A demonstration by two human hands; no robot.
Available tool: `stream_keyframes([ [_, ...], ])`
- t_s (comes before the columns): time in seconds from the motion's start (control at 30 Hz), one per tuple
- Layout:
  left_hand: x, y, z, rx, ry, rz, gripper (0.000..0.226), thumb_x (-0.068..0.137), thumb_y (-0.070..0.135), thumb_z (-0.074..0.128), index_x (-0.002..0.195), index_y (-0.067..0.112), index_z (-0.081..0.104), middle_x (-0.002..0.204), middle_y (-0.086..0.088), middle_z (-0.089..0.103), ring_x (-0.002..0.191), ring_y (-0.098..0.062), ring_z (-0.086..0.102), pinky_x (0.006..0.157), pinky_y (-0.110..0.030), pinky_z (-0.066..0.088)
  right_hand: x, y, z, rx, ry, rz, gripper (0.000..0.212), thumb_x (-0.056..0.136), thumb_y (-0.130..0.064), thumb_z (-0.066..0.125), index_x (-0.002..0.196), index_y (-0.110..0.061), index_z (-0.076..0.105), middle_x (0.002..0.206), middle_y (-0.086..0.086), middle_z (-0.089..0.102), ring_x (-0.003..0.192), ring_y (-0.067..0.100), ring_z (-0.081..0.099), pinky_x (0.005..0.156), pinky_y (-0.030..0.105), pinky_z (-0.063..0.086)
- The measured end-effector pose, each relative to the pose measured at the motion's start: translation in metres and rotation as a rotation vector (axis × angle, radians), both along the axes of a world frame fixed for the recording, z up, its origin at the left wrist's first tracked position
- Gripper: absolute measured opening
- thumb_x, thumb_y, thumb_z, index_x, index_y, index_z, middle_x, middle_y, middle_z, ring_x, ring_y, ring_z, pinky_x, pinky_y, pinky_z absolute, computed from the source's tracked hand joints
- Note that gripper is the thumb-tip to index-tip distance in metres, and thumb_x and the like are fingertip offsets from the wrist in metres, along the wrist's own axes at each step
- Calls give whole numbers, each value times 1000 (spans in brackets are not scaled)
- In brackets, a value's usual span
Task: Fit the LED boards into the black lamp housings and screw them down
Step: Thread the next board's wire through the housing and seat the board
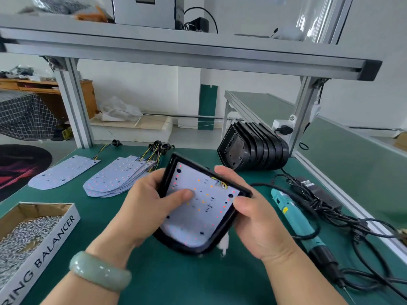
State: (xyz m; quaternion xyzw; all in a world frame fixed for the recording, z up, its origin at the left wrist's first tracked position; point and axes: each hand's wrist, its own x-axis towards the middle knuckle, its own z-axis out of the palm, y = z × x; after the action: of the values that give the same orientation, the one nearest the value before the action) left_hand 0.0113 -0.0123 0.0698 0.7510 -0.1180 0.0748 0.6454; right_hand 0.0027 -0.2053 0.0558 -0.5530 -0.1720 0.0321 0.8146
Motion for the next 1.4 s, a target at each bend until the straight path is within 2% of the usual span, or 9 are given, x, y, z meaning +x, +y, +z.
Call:
stream_keyframes([
  [0.1, -4, 0, 6, 120, -110, -45, 31, 70, 4, 81, 90, 23, 68, 86, 8, 75, 77, -5, 68, 73, -19, 54, -3, -2, 3, -246, -153, -166, 41, 75, -19, 67, 116, -26, 67, 126, 0, 65, 121, 21, 57, 111, 45, 38],
  [0.27, -16, 10, 22, 173, -123, -257, 76, 54, 47, 82, 122, 30, 54, 114, 11, 69, 106, -7, 65, 90, -20, 50, -9, -4, 10, -481, -421, -256, 38, 84, -12, 63, 118, -27, 63, 127, -10, 63, 125, 7, 53, 107, 25, 38],
  [0.37, -21, 4, 28, 184, -209, -181, 57, 62, 39, 84, 113, 35, 60, 103, 17, 72, 95, 1, 66, 84, -10, 47, -13, -3, 14, -573, -504, -232, 45, 82, -11, 64, 120, -33, 58, 129, -14, 57, 125, 3, 50, 103, 14, 35],
  [0.47, -22, 2, 31, 142, -274, -155, 32, 69, 24, 78, 99, 29, 68, 93, 17, 72, 86, 4, 64, 79, -5, 42, -17, 0, 17, -550, -530, -176, 47, 81, -13, 67, 123, -33, 59, 129, -15, 53, 123, 4, 51, 99, 11, 35],
  [0.67, -23, 2, 33, 265, -391, -148, 22, 71, 27, 76, 92, 30, 68, 95, 13, 64, 88, -4, 60, 80, -7, 39, -19, 5, 16, -519, -620, -248, 40, 85, -5, 64, 117, -30, 62, 122, -9, 57, 117, 0, 55, 96, 10, 38],
  [0.83, -25, -4, 34, 255, -463, -131, 26, 72, 30, 71, 98, 32, 68, 102, 10, 62, 94, -5, 61, 83, -8, 40, -15, 1, 16, -505, -649, -320, 41, 81, -6, 68, 113, -32, 67, 119, -9, 63, 117, 4, 56, 99, 16, 41],
  [1.0, -22, -4, 31, 220, -349, -114, 35, 70, 25, 71, 103, 35, 66, 98, 12, 65, 93, -3, 61, 82, -9, 40, -14, 3, 14, -493, -616, -324, 39, 81, -8, 68, 112, -31, 63, 116, -8, 61, 112, -2, 57, 95, 10, 39],
  [1.23, -24, -4, 32, 311, -550, -73, 35, 73, 12, 69, 100, 34, 64, 101, 10, 63, 94, -4, 62, 82, -7, 40, -10, 2, 10, -511, -747, -395, 43, 79, 1, 69, 117, -17, 63, 117, -13, 60, 112, -1, 58, 96, 14, 42],
  [1.4, -22, -6, 29, 254, -495, -53, 41, 70, 19, 73, 105, 38, 62, 103, 15, 65, 93, 2, 62, 82, -7, 41, -6, 2, 6, -405, -631, -398, 36, 79, -11, 72, 111, -26, 70, 110, -19, 67, 109, 2, 61, 94, 14, 43],
])
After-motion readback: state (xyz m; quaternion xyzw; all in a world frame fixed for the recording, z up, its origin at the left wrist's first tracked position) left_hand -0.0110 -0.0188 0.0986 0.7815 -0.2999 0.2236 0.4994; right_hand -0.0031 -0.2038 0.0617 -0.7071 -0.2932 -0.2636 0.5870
